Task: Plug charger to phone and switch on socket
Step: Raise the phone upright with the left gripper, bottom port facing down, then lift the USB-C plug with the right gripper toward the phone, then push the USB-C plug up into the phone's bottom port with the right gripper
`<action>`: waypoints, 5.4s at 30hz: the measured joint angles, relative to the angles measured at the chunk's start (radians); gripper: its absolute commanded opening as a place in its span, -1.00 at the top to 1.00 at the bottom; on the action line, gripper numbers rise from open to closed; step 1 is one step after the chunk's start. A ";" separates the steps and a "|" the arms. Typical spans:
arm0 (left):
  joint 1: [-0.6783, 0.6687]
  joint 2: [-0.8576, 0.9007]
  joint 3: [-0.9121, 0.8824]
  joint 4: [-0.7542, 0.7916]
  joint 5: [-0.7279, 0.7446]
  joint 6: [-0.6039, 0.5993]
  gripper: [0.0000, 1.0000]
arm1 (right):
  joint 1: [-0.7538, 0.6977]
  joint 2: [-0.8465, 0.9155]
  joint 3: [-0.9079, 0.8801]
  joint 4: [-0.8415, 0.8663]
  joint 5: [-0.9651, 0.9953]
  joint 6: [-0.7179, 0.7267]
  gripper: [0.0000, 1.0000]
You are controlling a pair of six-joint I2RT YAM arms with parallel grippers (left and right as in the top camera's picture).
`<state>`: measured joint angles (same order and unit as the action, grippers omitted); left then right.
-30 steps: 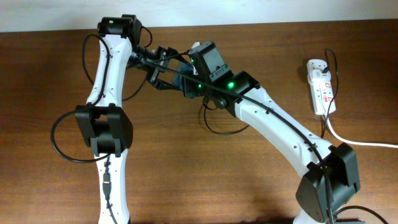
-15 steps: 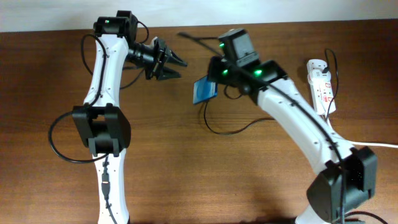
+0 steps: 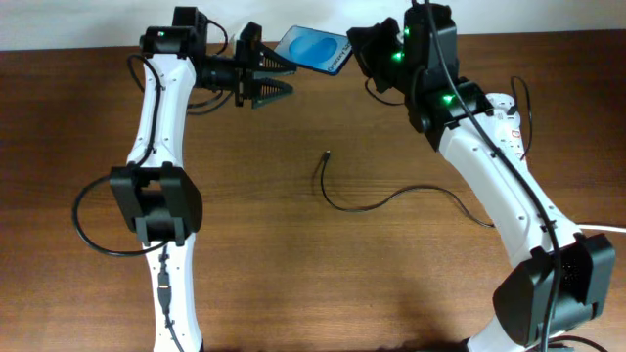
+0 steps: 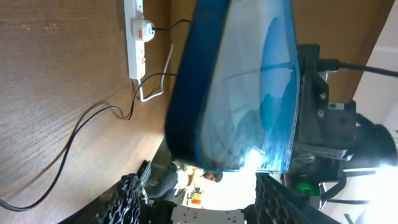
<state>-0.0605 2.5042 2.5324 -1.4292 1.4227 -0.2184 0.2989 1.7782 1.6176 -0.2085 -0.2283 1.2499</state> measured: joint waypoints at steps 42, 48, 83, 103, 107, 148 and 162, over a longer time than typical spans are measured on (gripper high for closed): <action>-0.055 0.000 0.002 0.428 -0.202 -0.637 1.00 | 0.090 0.016 0.001 -0.250 0.051 -0.279 -0.81; -0.017 0.000 0.002 0.408 -0.263 -0.249 1.00 | -0.068 -0.040 0.012 -0.660 0.027 -0.817 -0.97; 0.043 0.000 0.004 0.060 -0.676 0.235 1.00 | -0.066 0.091 0.012 -0.779 0.006 -1.048 -0.97; 0.043 0.000 0.004 0.043 -0.662 0.238 1.00 | -0.066 0.091 0.012 -0.779 0.006 -1.048 -0.97; 0.043 0.000 0.004 0.021 -0.619 0.238 1.00 | -0.066 0.091 0.012 -0.779 0.005 -1.048 -0.97; 0.193 0.000 0.005 0.053 -0.435 0.192 1.00 | 0.035 0.397 0.001 -0.531 -0.374 -0.871 0.91; 0.028 0.000 0.005 0.084 0.094 0.327 1.00 | 0.137 -0.090 -0.152 -0.409 -0.687 -0.918 0.92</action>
<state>-0.0326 2.5046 2.5370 -1.3449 1.5166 0.1089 0.4362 1.6878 1.4654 -0.6170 -0.9150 0.3321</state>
